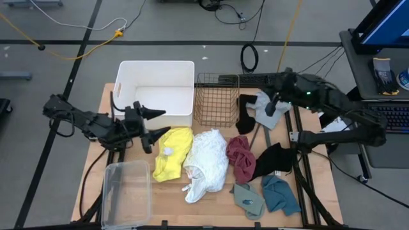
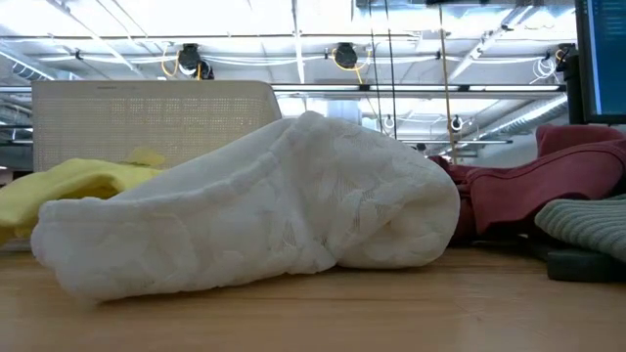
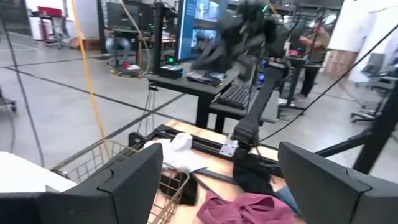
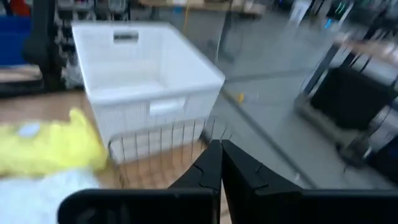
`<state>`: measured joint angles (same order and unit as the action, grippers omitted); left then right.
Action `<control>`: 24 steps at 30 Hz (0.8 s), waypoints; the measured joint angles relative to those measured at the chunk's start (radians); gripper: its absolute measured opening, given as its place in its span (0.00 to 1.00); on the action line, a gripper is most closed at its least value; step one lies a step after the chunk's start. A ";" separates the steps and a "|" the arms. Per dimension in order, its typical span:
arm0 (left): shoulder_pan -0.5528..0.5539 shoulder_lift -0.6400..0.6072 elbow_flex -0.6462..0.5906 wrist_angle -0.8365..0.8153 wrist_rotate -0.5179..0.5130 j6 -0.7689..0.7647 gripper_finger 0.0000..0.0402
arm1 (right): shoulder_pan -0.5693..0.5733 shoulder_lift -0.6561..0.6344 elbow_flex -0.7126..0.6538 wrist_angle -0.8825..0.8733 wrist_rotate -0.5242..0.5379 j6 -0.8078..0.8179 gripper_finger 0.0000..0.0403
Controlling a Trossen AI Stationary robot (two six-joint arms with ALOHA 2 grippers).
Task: Pick & Place Cloths
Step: Put the black sock into the transparent bin
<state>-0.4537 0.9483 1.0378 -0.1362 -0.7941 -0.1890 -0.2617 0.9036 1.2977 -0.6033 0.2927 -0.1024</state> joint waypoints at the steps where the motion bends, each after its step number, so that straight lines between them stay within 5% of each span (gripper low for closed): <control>1: 0.005 0.010 0.000 0.012 -0.001 0.002 0.81 | 0.010 0.006 0.025 0.001 0.015 -0.020 0.00; 7: 0.024 0.070 0.000 0.066 -0.002 0.004 0.81 | 0.048 0.040 0.078 -0.018 0.005 -0.069 0.00; 14: 0.024 0.107 0.000 0.089 0.009 0.003 0.81 | 0.050 0.121 0.078 -0.308 -0.053 -0.020 0.03; 24: 0.016 0.107 0.000 0.088 0.010 -0.002 0.81 | 0.050 0.236 -0.035 -0.487 -0.060 -0.026 0.36</control>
<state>-0.4374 1.0554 1.0378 -0.0479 -0.7841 -0.1913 -0.2120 1.1393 1.2629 -1.0906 0.2325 -0.1284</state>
